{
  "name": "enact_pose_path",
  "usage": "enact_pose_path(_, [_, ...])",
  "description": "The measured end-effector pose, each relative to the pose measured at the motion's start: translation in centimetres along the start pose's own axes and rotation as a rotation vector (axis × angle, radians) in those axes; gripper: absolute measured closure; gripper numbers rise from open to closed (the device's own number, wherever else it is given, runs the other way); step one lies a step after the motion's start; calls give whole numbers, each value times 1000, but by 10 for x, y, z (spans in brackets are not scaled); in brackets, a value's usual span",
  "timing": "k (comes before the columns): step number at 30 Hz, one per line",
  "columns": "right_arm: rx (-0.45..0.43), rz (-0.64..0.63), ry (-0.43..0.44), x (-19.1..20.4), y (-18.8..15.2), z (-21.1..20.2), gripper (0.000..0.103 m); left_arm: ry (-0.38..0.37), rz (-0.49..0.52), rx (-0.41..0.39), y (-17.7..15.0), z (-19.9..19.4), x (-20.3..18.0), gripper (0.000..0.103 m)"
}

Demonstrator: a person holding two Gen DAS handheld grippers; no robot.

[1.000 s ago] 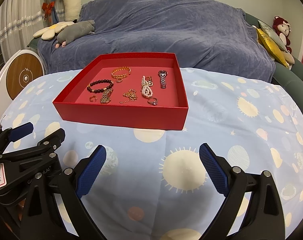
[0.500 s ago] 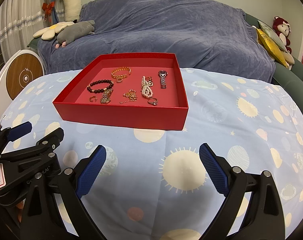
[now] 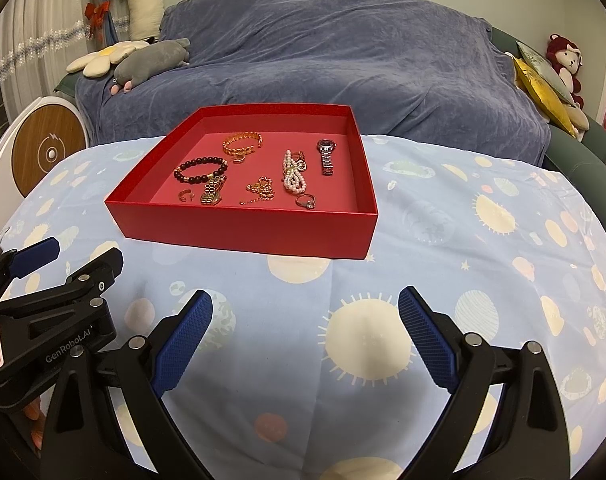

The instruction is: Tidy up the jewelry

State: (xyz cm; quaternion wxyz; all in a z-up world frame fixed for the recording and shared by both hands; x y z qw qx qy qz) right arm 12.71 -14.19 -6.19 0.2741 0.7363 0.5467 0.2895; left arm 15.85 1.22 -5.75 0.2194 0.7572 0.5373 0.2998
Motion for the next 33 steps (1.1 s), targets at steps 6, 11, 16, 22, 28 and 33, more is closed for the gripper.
enact_pose_path(6, [-1, -1, -1, 0, 0, 0, 11, 0, 0, 0, 0, 0, 0, 29])
enact_pose_path(11, [0, 1, 0, 0, 0, 0, 11, -5, -4, 3, 0, 0, 0, 29])
enact_pose_path(16, [-3, -4, -1, 0, -1, 0, 11, 18, -6, -4, 0, -1, 1, 27])
enact_pose_path(22, [0, -4, 1, 0, -2, 1, 11, 22, -16, -4, -1, 0, 3, 26])
enact_pose_path(28, [2, 2, 3, 0, -3, 1, 11, 22, -20, 0, -2, 1, 3, 26])
enact_pose_path(33, [1, 2, 0, -1, -5, 2, 9, 11, -25, 15, -4, 3, 2, 26])
Point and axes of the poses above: each gripper's, at about its wrist camera, not at the fingertips, and z roughly the way its jaws point, x to its left, y to its top, the point moved 10 cm from there along z, roughly the way its jaws point, and after that the axes turned 11 degrees about z, right-handed, at the moved point
